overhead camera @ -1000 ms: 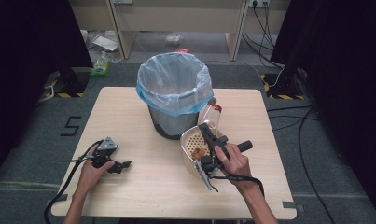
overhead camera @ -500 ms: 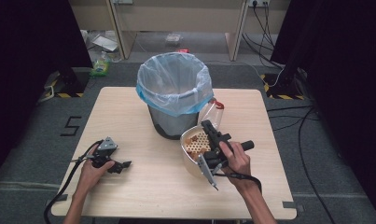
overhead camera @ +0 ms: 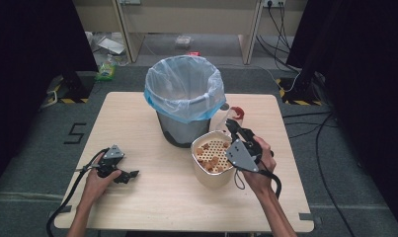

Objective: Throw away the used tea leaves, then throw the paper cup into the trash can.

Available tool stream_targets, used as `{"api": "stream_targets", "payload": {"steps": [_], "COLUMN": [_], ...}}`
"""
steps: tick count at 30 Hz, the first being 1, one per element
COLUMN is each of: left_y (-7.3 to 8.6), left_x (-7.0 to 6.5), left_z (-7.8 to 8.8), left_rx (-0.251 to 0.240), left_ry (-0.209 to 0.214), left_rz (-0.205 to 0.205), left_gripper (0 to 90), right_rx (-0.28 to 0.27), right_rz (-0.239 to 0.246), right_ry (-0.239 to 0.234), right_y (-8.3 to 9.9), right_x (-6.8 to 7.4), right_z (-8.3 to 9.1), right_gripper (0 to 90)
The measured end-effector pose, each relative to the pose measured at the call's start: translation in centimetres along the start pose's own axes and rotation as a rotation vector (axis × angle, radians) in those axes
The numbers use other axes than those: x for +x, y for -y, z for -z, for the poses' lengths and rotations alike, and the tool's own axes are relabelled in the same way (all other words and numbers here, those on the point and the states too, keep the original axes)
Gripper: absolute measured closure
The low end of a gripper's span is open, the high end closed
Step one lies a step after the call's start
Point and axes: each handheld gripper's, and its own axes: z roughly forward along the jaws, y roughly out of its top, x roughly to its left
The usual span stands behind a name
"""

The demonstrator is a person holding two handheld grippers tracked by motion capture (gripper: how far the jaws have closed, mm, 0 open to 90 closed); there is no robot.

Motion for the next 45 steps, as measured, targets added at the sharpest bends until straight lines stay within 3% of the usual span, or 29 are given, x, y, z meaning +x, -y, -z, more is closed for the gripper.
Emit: {"api": "stream_targets", "payload": {"steps": [1,2,3,4,5,6,10,12,15,16,18,20,28,37,45], "left_y": [0.0,0.0,0.0,0.0,0.0,0.0,0.0,0.0,0.0,0.0,0.0,0.0,0.0,0.0,0.0], "left_x": [0.0,0.0,0.0,0.0,0.0,0.0,0.0,0.0,0.0,0.0,0.0,0.0,0.0,0.0,0.0], "left_z": [0.0,0.0,0.0,0.0,0.0,0.0,0.0,0.0,0.0,0.0,0.0,0.0,0.0,0.0,0.0], "left_rx": [0.000,0.000,0.000,0.000,0.000,0.000,0.000,0.000,0.000,0.000,0.000,0.000,0.001,0.000,-0.001], "left_ry": [0.000,0.000,0.000,0.000,0.000,0.000,0.000,0.000,0.000,0.000,0.000,0.000,0.000,0.000,0.000], "left_rz": [0.000,0.000,0.000,0.000,0.000,0.000,0.000,0.000,0.000,0.000,0.000,0.000,0.000,0.000,-0.001], "left_gripper": [0.0,0.0,0.0,0.0,0.0,0.0,0.0,0.0,0.0,0.0,0.0,0.0,0.0,0.0,0.0], "right_rx": [0.000,0.004,0.012,0.012,0.016,0.016,0.051,0.059,0.060,0.060,0.062,0.064,0.054,0.020,0.007], "right_rz": [0.000,-0.032,-0.096,-0.096,-0.175,-0.175,-0.272,-0.286,-0.380,-0.380,-0.460,-0.488,-0.536,-0.556,-0.564], "right_ry": [0.000,-0.008,-0.022,-0.022,-0.040,-0.040,-0.069,-0.071,-0.080,-0.080,-0.079,-0.074,-0.061,-0.038,-0.039], "right_y": [0.0,0.1,0.4,0.4,0.7,0.7,1.0,1.0,1.3,1.3,1.7,1.8,1.5,-1.2,-3.1], "right_x": [0.0,-0.2,-0.8,-0.8,-1.5,-1.5,-2.7,-3.0,-4.2,-4.2,-5.3,-6.1,-8.4,-12.2,-14.0], "right_z": [0.0,-0.1,-0.2,-0.2,-0.3,-0.3,-0.9,-1.0,-1.3,-1.3,-1.6,-1.8,-2.5,-3.9,-5.2], "right_gripper": [86.6,86.6,86.6,86.6,86.6,86.6,86.5,86.5,86.5,86.5,86.5,86.5,86.5,86.4,86.4]}}
